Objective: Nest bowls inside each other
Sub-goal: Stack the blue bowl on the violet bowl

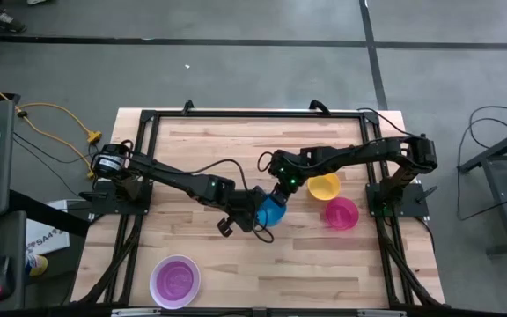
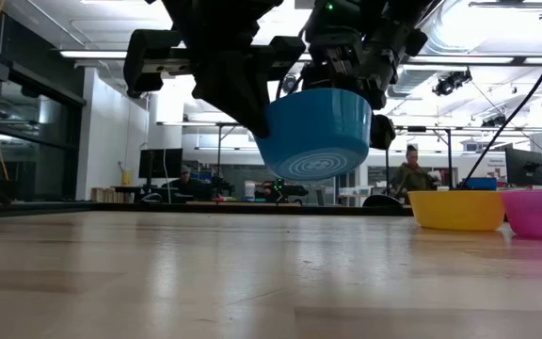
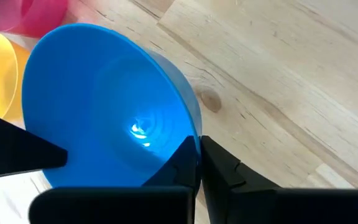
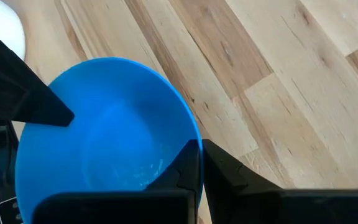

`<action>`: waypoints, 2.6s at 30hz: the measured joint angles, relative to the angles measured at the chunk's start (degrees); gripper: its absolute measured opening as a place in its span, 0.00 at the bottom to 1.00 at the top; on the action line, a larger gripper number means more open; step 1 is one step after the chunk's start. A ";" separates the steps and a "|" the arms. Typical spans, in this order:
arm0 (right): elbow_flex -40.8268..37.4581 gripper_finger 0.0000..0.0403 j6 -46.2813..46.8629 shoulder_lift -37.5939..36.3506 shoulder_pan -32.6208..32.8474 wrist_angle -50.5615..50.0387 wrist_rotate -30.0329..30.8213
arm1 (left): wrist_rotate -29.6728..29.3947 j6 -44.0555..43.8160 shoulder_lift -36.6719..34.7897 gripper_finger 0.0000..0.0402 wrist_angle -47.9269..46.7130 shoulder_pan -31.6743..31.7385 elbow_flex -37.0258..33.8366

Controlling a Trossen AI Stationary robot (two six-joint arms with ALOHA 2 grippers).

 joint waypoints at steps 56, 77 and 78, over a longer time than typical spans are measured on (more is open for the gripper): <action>-0.13 0.35 -4.49 -1.64 -3.65 3.23 -14.19 | 3.88 -3.57 -0.20 0.00 -5.42 -0.29 0.09; -0.13 0.34 -9.23 -1.66 -10.30 3.11 -21.94 | -3.54 -10.60 -0.13 0.00 -14.41 -4.88 0.04; -0.13 0.34 -9.73 -1.66 -10.61 3.11 -20.96 | -4.77 -11.15 -0.34 0.00 -15.43 -5.95 0.02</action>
